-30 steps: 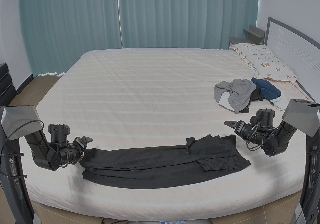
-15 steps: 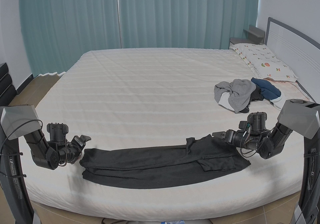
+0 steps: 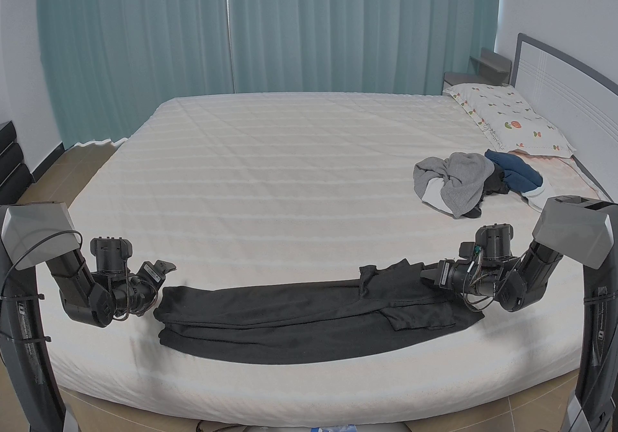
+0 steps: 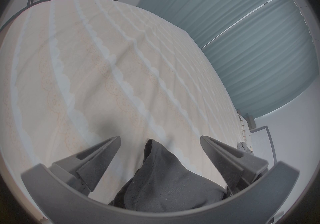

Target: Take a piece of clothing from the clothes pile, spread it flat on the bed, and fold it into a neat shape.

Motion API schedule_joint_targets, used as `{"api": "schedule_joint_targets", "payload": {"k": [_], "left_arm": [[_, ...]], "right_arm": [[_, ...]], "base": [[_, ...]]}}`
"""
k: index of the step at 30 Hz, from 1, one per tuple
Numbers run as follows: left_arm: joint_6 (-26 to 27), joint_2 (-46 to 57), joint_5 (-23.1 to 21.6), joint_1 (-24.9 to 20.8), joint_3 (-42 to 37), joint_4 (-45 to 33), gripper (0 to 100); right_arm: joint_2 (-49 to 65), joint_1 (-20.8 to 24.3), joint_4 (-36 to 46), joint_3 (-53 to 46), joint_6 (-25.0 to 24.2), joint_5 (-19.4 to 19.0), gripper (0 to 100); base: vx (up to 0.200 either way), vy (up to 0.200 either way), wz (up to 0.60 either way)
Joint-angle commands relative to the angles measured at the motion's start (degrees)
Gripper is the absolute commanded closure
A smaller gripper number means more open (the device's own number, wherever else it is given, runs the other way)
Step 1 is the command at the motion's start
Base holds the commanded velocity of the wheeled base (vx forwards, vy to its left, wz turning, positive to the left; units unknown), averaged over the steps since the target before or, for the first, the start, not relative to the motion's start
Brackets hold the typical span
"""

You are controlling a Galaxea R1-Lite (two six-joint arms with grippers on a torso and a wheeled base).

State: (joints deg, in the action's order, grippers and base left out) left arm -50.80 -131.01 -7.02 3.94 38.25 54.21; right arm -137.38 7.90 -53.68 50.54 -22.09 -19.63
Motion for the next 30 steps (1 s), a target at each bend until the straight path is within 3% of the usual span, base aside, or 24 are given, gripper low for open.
{"api": "schedule_joint_targets", "payload": {"k": [1, 8, 11, 14, 30], "left_arm": [[0.0, 0.0, 0.0, 0.0, 0.0, 0.0, 0], [0.0, 0.0, 0.0, 0.0, 0.0, 0.0, 0], [0.1, 0.0, 0.0, 0.0, 0.0, 0.0, 0], [0.1, 0.0, 0.0, 0.0, -0.1, 0.0, 0], [0.2, -0.1, 0.0, 0.0, -0.1, 0.0, 0]], "right_arm": [[0.6, -0.3, -0.2, -1.6, 0.3, -0.1, 100], [4.4, -0.5, -0.8, -5.8, 0.5, -0.3, 100], [7.6, -1.0, -1.4, -9.2, 0.7, -3.0, 100], [8.9, -1.7, -1.6, -10.8, 0.7, -3.2, 100], [5.9, -4.1, -7.1, -17.2, 2.1, -3.8, 100]], "base": [[0.0, 0.0, 0.0], [0.0, 0.0, 0.0], [0.0, 0.0, 0.0], [0.0, 0.0, 0.0], [0.0, 0.0, 0.0]]}}
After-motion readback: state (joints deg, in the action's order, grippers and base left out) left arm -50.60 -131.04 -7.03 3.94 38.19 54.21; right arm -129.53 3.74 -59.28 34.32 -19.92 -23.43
